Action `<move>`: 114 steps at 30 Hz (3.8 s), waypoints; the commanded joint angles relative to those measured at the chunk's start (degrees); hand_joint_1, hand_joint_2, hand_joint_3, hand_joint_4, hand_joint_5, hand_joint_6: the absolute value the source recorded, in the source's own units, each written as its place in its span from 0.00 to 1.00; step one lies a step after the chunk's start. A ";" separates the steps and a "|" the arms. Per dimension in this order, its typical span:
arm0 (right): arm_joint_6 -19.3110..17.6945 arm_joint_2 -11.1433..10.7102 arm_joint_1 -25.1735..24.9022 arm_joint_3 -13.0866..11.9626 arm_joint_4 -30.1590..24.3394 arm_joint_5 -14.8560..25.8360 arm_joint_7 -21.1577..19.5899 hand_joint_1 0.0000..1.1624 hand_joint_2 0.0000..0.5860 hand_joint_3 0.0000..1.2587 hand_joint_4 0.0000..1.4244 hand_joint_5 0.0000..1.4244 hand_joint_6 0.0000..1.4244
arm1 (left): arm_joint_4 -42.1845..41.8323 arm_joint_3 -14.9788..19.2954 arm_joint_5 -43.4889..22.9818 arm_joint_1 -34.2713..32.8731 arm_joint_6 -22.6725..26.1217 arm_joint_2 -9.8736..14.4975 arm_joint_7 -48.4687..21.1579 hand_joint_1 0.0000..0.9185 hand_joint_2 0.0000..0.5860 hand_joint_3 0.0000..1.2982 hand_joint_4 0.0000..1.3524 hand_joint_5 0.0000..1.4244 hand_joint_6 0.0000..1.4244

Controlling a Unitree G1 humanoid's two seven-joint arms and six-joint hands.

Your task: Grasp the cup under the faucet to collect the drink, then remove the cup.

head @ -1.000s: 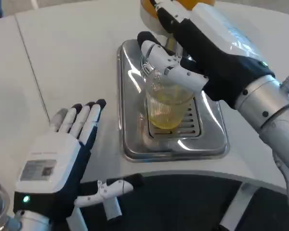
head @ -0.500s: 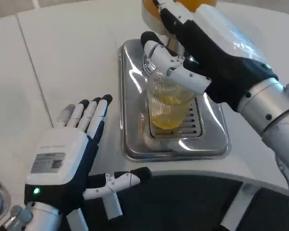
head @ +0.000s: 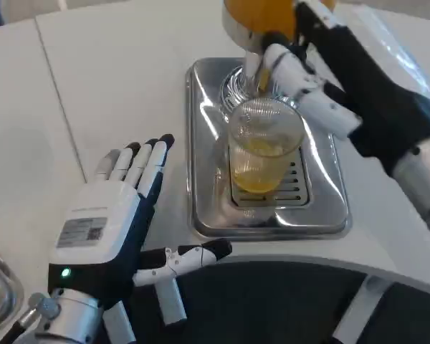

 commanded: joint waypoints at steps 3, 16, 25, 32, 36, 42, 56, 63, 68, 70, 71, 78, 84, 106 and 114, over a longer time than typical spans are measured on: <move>0.56 1.81 8.19 -2.92 -5.30 0.15 -3.04 0.00 0.98 0.00 0.00 0.00 0.00 | 0.70 -1.07 -0.35 -0.47 -0.23 0.22 0.08 0.06 0.09 0.00 0.00 0.00 0.01; -7.09 0.76 20.72 -4.58 -12.47 -0.95 -5.90 0.01 0.96 0.00 0.00 0.00 0.00 | 3.52 -2.43 -0.72 -2.28 -0.17 -0.80 1.80 0.05 0.10 0.00 0.00 0.01 0.02; -15.11 -5.85 25.38 -7.40 -15.29 -0.97 -2.85 0.05 0.97 0.00 0.00 0.00 0.00 | 6.36 -3.12 -1.70 -5.12 0.34 -1.89 2.70 0.06 0.10 0.00 0.00 0.01 0.02; -22.38 -6.42 34.05 -11.03 -18.93 1.67 -1.75 0.11 0.94 0.00 0.00 0.00 0.00 | 10.18 -2.17 -5.90 -8.49 0.29 -3.82 3.18 0.07 0.09 0.00 0.00 0.02 0.03; -26.11 -5.00 38.43 -13.52 -19.02 3.49 -1.60 0.12 0.93 0.00 0.00 0.00 0.00 | 11.67 -1.78 -9.28 -9.30 -1.03 -4.60 4.22 0.13 0.07 0.00 0.00 0.04 0.05; -32.01 -2.74 44.01 -18.63 -19.02 6.96 -1.05 0.12 0.87 0.00 0.00 0.00 0.00 | 16.10 -1.45 -16.49 -12.91 -8.67 -3.37 2.83 0.27 0.08 0.00 0.00 0.06 0.09; -35.82 1.13 45.14 -22.49 -19.02 9.13 1.72 0.13 0.82 0.00 0.00 0.00 0.00 | 24.47 -1.10 -22.46 -16.53 -16.58 -6.60 4.99 0.40 0.07 0.00 0.00 0.08 0.11; -42.67 4.58 50.70 -23.70 -19.02 8.13 1.86 0.14 0.82 0.00 0.00 0.00 0.00 | 27.52 -1.56 -22.00 -17.92 -18.43 -8.26 6.17 0.42 0.07 0.00 0.00 0.09 0.11; -47.42 6.03 53.95 -24.14 -19.02 6.31 2.36 0.16 0.82 0.00 0.00 0.00 0.00 | 29.09 -2.81 -20.32 -19.07 -18.91 -8.54 7.83 0.42 0.07 0.00 0.00 0.10 0.12; -48.35 6.71 55.16 -24.21 -19.02 6.42 2.59 0.17 0.82 0.00 0.00 0.00 0.00 | 30.08 -3.17 -20.08 -19.52 -19.08 -8.68 8.47 0.42 0.07 0.00 0.00 0.11 0.13; -48.90 7.00 55.75 -24.19 -19.02 6.64 2.65 0.17 0.82 0.00 0.00 0.00 0.00 | 31.14 -3.28 -20.10 -20.05 -19.15 -9.00 8.87 0.42 0.07 0.00 0.00 0.12 0.13; -50.49 8.94 57.38 -24.11 -19.02 6.89 3.39 0.18 0.82 0.00 0.00 0.00 0.00 | 37.00 -4.32 -19.70 -23.96 -20.29 -10.74 11.23 0.44 0.07 0.00 0.00 0.14 0.15; -51.14 9.91 57.67 -24.78 -19.02 7.28 4.15 0.18 0.82 0.00 0.00 0.00 0.00 | 41.42 -5.10 -19.74 -26.78 -21.01 -11.56 12.69 0.44 0.07 0.00 0.00 0.16 0.16; -49.47 13.80 55.25 -24.41 -19.02 6.31 7.74 0.19 0.82 0.00 0.00 0.00 0.00 | 48.66 -7.78 -18.75 -31.58 -22.31 -15.16 17.66 0.45 0.08 0.00 0.02 0.21 0.20; -47.64 15.36 53.63 -23.84 -19.02 5.68 9.53 0.19 0.82 0.00 0.00 0.00 0.00 | 49.35 -10.11 -15.41 -32.40 -19.39 -15.84 20.94 0.46 0.09 0.02 0.07 0.22 0.20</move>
